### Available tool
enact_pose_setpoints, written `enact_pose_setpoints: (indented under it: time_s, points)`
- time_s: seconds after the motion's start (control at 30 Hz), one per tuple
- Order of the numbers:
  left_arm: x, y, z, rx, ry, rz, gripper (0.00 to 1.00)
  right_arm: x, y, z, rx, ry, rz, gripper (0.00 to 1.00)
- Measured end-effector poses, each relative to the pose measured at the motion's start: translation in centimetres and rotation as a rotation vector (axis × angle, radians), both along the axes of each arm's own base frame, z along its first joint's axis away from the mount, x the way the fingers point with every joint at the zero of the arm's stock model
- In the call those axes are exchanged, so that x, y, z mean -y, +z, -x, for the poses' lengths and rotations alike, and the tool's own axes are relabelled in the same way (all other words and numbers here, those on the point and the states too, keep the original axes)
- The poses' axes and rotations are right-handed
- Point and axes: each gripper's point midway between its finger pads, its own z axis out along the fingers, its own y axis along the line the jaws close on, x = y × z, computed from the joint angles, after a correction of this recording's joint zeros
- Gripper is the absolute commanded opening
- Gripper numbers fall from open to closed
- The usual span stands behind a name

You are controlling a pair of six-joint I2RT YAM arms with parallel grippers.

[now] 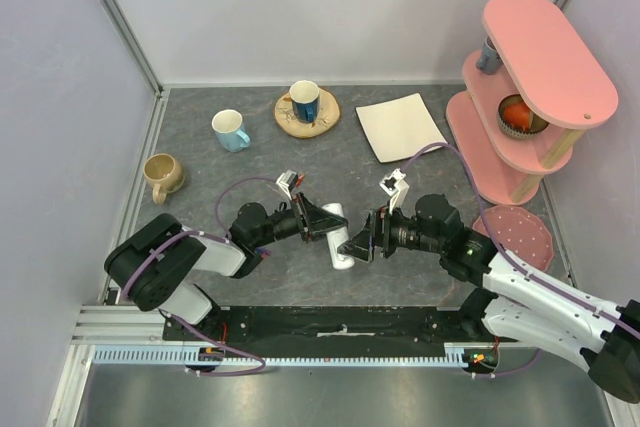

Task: Load the batteries into the remote control

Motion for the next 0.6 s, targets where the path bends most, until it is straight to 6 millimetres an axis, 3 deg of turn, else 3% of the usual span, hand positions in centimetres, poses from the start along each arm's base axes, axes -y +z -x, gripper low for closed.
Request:
enact_pose_setpoints:
  time_s: [0.6]
  points:
    - [0.1,1.4,0.3,0.029,-0.019,0.027,0.02,-0.6,-1.4,0.5,-0.056,0.032,-0.065,0.83]
